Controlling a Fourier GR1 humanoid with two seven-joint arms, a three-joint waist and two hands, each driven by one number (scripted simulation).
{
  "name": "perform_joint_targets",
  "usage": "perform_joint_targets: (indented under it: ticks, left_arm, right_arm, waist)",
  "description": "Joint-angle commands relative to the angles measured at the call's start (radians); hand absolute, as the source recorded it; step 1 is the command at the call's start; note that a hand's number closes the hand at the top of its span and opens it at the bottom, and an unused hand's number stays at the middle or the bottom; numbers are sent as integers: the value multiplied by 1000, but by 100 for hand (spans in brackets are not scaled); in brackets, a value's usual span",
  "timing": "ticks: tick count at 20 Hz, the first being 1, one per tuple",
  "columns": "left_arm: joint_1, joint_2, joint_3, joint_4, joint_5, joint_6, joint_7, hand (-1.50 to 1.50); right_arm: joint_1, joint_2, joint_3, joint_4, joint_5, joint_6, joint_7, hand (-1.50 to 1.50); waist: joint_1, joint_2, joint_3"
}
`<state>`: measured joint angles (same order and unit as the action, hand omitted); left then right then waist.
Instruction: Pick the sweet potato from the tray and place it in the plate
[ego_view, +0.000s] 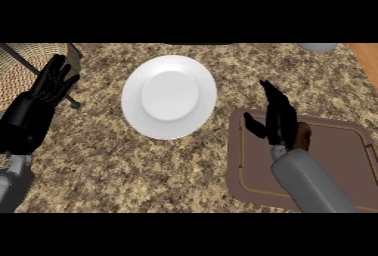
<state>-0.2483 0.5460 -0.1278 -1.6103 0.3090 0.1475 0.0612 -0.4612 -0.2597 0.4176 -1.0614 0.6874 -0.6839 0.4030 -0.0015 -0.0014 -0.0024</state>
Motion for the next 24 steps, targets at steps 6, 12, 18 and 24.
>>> perform_joint_targets:
  ticks: [6, 12, 18, 24]
  left_arm:
    - [0, -23, -3, 48, -45, 5, -33, 0]
    - [-13, -30, -2, 24, -34, -1, -15, 0]
    - [-36, -41, 4, 42, -43, 5, 1, 0]
    - [6, -50, 12, 17, -43, -5, -7, 0]
  right_arm:
    - [-215, -34, 54, 35, 212, 466, 511, -150]
    - [-319, 15, 32, 76, 120, 878, 764, -150]
    - [-353, 77, -42, 154, 41, 1044, 912, -150]
    - [-285, 3, -38, 118, 59, 1086, 892, -150]
  waist:
    - [-11, -9, -4]
    - [-2, -9, -2]
    - [-6, -3, 0]
    - [-13, -7, 1]
